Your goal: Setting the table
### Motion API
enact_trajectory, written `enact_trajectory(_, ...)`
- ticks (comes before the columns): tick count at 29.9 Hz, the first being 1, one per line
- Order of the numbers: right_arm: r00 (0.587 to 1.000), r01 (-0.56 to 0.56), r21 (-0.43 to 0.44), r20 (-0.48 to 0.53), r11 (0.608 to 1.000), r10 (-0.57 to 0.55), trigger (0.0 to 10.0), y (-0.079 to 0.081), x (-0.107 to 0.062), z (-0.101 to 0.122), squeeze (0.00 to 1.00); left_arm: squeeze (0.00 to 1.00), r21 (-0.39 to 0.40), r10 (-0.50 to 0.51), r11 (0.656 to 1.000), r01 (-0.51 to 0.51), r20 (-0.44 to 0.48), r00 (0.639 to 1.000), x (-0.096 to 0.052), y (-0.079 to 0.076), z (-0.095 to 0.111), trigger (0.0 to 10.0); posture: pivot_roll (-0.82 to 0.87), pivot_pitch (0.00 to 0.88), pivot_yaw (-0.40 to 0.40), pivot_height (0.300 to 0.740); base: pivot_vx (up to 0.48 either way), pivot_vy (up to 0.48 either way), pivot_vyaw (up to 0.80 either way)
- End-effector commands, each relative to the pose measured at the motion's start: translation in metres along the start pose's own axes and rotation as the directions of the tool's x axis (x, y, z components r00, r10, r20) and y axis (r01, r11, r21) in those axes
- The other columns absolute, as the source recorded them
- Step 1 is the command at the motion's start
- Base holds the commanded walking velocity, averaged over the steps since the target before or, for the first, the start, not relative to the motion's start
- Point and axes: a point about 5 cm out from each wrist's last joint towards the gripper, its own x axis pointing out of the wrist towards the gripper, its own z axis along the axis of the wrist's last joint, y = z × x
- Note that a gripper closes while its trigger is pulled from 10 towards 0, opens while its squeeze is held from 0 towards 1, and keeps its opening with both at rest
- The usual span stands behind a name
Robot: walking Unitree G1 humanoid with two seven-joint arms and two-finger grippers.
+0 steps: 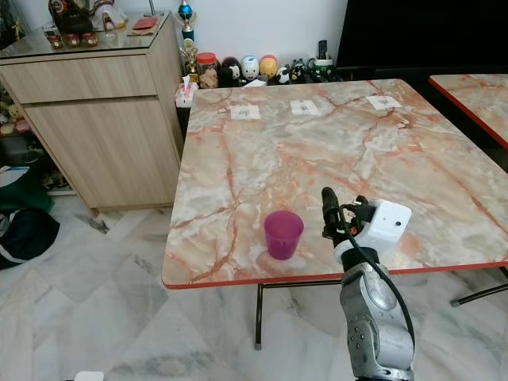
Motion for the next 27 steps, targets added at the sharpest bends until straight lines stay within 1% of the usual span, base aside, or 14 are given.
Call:
enact_trajectory(1,0.999,-0.013,-0.006,-0.033,1.000,0.013,10.0,0.005,0.002,0.005,0.00,0.00,0.010,-0.008,1.000,0.008,-0.011,1.000,0.000,-0.001,-0.002,10.0,0.00,0.012,0.015,0.740,0.000,0.000,0.00)
enact_trajectory(3,0.998,-0.022,-0.006,-0.055,1.000,0.021,10.0,0.008,0.003,0.007,0.00,0.00,0.009,-0.007,1.000,0.007,-0.011,1.000,-0.001,0.000,-0.002,10.0,0.00,0.013,0.016,0.740,0.000,0.000,0.00)
enact_trajectory(5,0.990,-0.045,-0.044,-0.135,0.998,0.039,10.0,0.013,0.003,0.006,0.00,0.00,0.008,-0.005,1.000,0.005,-0.011,1.000,-0.001,0.000,-0.002,10.0,0.01,0.014,0.016,0.740,0.000,0.000,0.00)
enact_trajectory(6,0.990,-0.045,-0.044,-0.135,0.998,0.039,10.0,0.013,0.003,0.006,0.00,0.00,0.008,-0.005,1.000,0.005,-0.011,1.000,-0.001,0.000,-0.002,10.0,0.01,0.014,0.016,0.740,0.000,0.000,0.00)
enact_trajectory(8,0.980,-0.049,-0.058,-0.193,0.997,0.037,10.0,0.013,0.003,0.005,0.00,0.00,0.007,-0.005,1.000,0.006,-0.011,1.000,-0.001,0.000,-0.002,10.0,0.01,0.014,0.016,0.740,0.000,0.000,0.00)
enact_trajectory(10,0.975,-0.037,-0.035,-0.219,0.999,0.028,10.0,0.012,0.002,0.003,0.00,0.00,0.008,-0.006,1.000,0.006,-0.011,1.000,-0.001,0.000,-0.002,10.0,0.00,0.013,0.016,0.740,0.000,0.000,0.00)
enact_trajectory(11,0.972,-0.032,-0.008,-0.235,0.999,0.029,10.0,0.011,0.002,0.002,0.00,0.00,0.008,-0.006,1.000,0.006,-0.011,1.000,-0.001,0.000,-0.002,10.0,0.00,0.014,0.015,0.740,0.000,0.000,0.00)
enact_trajectory(12,0.972,-0.032,-0.008,-0.235,0.999,0.029,10.0,0.011,0.002,0.002,0.00,0.00,0.008,-0.006,1.000,0.006,-0.011,1.000,-0.001,0.000,-0.002,10.0,0.00,0.014,0.015,0.740,0.000,0.000,0.00)
enact_trajectory(13,0.966,-0.022,0.031,-0.255,0.999,0.029,10.0,0.010,0.001,0.001,0.00,0.00,0.009,-0.007,1.000,0.007,-0.011,1.000,0.000,0.000,-0.002,10.0,0.00,0.014,0.015,0.740,0.000,0.000,0.00)
enact_trajectory(16,0.952,0.019,0.083,-0.305,0.996,0.007,10.0,0.004,0.001,-0.002,0.00,0.00,0.010,-0.008,1.000,0.008,-0.009,1.000,0.000,-0.001,-0.002,10.0,0.00,0.015,0.014,0.740,0.000,0.000,0.00)
enact_trajectory(24,0.941,0.006,0.096,-0.336,0.995,0.027,10.0,0.005,0.002,-0.006,0.00,0.00,0.007,-0.008,1.000,0.008,-0.007,1.000,0.000,-0.001,-0.002,10.0,0.00,0.014,0.014,0.740,0.000,0.000,0.00)
enact_trajectory(27,0.940,-0.008,0.113,-0.337,0.994,0.045,10.0,0.007,0.006,-0.004,0.00,0.00,0.007,-0.008,1.000,0.008,-0.005,1.000,0.000,-0.002,-0.002,10.0,0.01,0.014,0.015,0.740,0.000,0.000,0.00)
